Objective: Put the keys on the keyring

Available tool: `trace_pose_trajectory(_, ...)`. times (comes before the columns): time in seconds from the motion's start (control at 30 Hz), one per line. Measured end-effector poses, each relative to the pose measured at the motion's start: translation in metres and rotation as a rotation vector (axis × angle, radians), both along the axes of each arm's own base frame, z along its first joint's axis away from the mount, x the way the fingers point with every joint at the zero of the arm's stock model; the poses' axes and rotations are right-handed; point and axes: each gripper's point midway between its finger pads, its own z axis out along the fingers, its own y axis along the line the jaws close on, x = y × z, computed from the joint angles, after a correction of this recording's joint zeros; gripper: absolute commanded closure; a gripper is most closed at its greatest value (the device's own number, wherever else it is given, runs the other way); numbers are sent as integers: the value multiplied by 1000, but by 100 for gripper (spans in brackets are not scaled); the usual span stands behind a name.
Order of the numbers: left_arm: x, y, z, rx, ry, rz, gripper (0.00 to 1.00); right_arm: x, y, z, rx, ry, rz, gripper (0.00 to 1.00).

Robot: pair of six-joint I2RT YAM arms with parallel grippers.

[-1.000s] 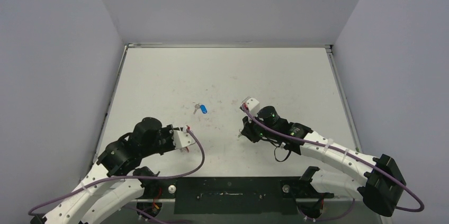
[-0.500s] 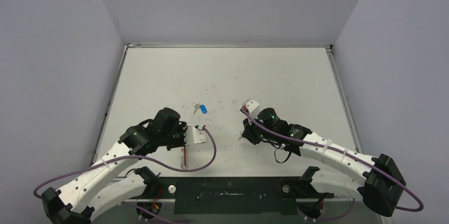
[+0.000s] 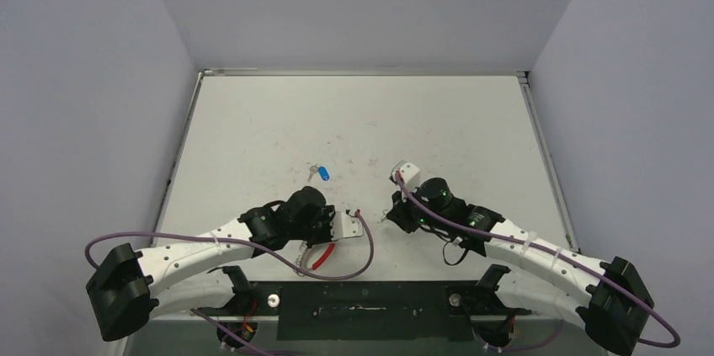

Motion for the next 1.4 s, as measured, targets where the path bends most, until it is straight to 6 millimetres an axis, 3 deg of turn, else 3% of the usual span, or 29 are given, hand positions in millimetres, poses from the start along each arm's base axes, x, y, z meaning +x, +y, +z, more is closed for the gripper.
trace_pose_trajectory(0.17,-2,-21,-6,-148,17,65,100,-7,5,11,84,-41,44,100)
trace_pose_trajectory(0.3,-5,-25,-7,-282,36,130,100,-21,19,19,146,-77,187,100)
trace_pose_trajectory(0.6,-10,-37,15,-496,75,195,100,-45,41,13,178,-97,414,100)
trace_pose_trajectory(1.07,-19,-45,15,-521,123,181,100,-69,69,1,144,-74,544,100)
trace_pose_trajectory(1.4,-26,-48,13,-515,137,154,100,-58,74,6,137,-123,501,100)
